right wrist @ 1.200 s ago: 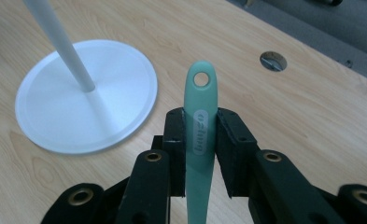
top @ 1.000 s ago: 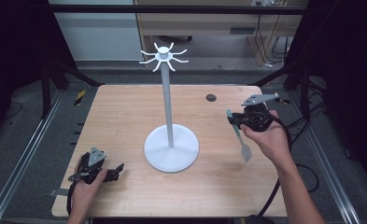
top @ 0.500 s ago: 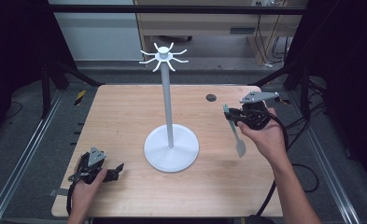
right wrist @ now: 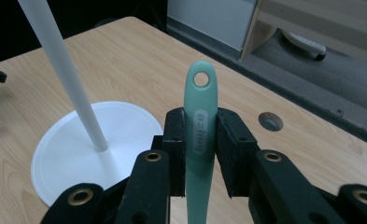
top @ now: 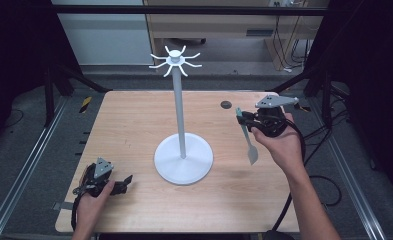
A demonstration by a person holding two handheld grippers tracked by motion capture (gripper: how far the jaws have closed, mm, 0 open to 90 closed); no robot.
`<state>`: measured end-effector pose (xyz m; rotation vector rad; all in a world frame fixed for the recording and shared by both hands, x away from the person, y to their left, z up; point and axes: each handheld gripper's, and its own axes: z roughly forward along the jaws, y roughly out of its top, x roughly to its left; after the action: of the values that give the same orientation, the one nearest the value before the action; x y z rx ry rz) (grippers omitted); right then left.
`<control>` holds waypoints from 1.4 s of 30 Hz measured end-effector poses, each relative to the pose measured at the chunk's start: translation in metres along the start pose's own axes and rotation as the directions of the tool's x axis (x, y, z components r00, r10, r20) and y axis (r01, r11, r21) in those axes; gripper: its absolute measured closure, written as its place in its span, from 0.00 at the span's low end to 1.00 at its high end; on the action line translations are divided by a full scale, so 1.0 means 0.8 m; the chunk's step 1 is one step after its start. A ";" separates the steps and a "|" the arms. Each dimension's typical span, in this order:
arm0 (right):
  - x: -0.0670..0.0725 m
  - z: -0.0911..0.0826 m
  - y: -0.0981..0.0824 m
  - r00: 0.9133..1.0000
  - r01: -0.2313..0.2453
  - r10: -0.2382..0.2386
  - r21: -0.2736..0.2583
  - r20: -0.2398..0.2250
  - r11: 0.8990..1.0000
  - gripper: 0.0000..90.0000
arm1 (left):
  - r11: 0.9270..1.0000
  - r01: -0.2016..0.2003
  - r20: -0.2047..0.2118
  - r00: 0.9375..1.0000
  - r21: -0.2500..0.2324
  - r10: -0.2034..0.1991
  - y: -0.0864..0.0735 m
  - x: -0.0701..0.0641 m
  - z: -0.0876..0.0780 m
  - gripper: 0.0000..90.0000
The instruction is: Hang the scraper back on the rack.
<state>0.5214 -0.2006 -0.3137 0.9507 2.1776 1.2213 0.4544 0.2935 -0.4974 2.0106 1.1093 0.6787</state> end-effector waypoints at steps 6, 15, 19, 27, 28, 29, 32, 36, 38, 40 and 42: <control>0.004 0.000 0.006 1.000 0.006 -0.006 -0.025 0.000 1.000 0.83 | 1.000 0.000 0.001 1.000 0.000 0.000 0.000 0.000 0.000 0.03; 0.012 0.001 0.016 1.000 0.004 -0.004 -0.060 -0.006 0.998 0.83 | 1.000 0.001 0.000 1.000 0.000 -0.001 0.000 0.000 0.000 0.03; 0.017 0.001 0.022 1.000 0.000 -0.001 -0.080 -0.012 0.997 0.83 | 1.000 -0.001 0.001 1.000 0.000 0.001 0.000 0.000 0.000 0.03; 0.025 0.004 0.032 0.999 -0.014 0.010 -0.117 -0.035 0.993 0.83 | 1.000 0.002 0.002 1.000 -0.001 -0.002 0.000 0.000 0.000 0.03; 0.025 0.004 0.033 0.999 -0.013 0.009 -0.121 -0.036 0.993 0.83 | 1.000 0.001 0.002 1.000 -0.001 -0.001 0.000 0.000 0.000 0.03; 0.026 0.004 0.035 0.999 -0.016 0.011 -0.123 -0.038 0.992 0.83 | 1.000 0.001 0.002 1.000 -0.001 -0.001 0.000 0.000 0.000 0.03; 0.029 0.004 0.038 0.999 -0.015 0.009 -0.133 -0.043 0.991 0.83 | 1.000 0.000 0.003 1.000 0.000 0.000 0.000 0.000 0.000 0.03; 0.035 0.003 0.047 0.999 -0.015 0.008 -0.150 -0.050 0.989 0.83 | 1.000 0.000 0.003 1.000 0.000 0.000 0.000 0.000 0.000 0.03; 0.038 0.003 0.050 0.998 -0.018 0.009 -0.157 -0.058 0.987 0.83 | 1.000 0.000 0.003 1.000 0.000 0.000 0.000 0.000 0.000 0.03; 0.041 0.003 0.055 0.998 -0.018 0.009 -0.163 -0.062 0.986 0.83 | 1.000 0.000 0.003 1.000 0.001 0.000 0.000 0.000 0.000 0.03; 0.043 0.003 0.058 0.997 -0.025 0.013 -0.174 -0.071 0.985 0.83 | 1.000 0.001 0.004 1.000 0.000 -0.001 0.000 0.000 0.000 0.03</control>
<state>0.5163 -0.1561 -0.2765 0.8702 2.0770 1.4477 0.4546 0.2935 -0.4976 2.0099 1.1082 0.6743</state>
